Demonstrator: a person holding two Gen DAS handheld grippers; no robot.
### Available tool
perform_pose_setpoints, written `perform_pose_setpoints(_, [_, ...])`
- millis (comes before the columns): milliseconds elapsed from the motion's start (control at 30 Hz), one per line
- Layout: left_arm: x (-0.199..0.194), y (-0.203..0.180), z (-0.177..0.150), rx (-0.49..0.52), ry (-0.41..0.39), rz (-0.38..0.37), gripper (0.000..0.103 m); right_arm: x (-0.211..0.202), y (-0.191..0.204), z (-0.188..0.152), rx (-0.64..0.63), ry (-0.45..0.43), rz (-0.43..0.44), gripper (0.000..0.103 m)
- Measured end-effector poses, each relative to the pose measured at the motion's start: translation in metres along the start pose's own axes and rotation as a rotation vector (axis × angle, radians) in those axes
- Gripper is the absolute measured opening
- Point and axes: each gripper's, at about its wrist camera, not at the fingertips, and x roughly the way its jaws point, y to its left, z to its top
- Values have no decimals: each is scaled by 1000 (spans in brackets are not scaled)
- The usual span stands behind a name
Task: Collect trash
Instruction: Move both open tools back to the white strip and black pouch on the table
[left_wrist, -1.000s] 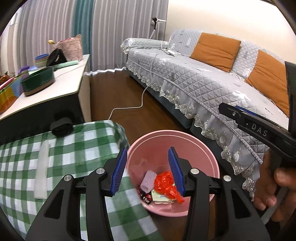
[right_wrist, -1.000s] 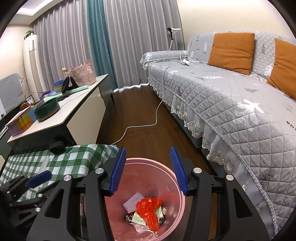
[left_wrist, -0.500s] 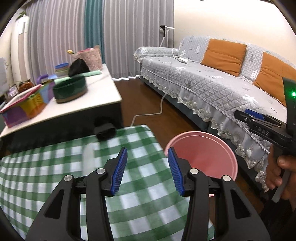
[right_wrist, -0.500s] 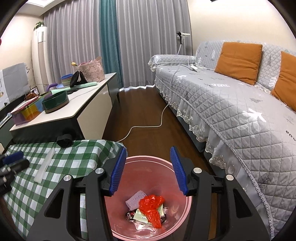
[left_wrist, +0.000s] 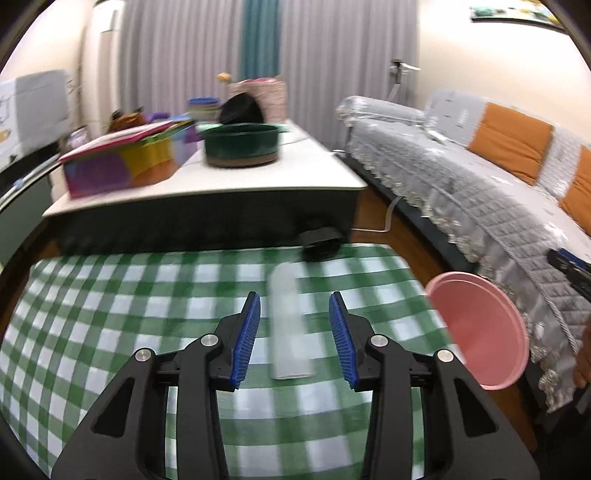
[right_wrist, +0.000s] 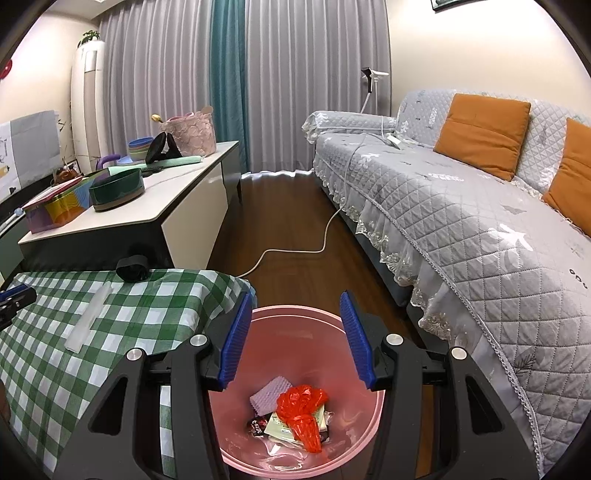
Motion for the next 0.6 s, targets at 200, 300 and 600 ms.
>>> perform_pose_setpoints(200, [22,38,-5,-99,40,64,38,7,10,1,-3,7,13,51])
perform_pose_setpoints(300, [34,44,-11,-135,84,41,38,10,13,2,-1,8,24,51])
perform_pose_setpoints(600, [68,9,-23,-64,165,-37,38,17,24,0,-11,25,44,51])
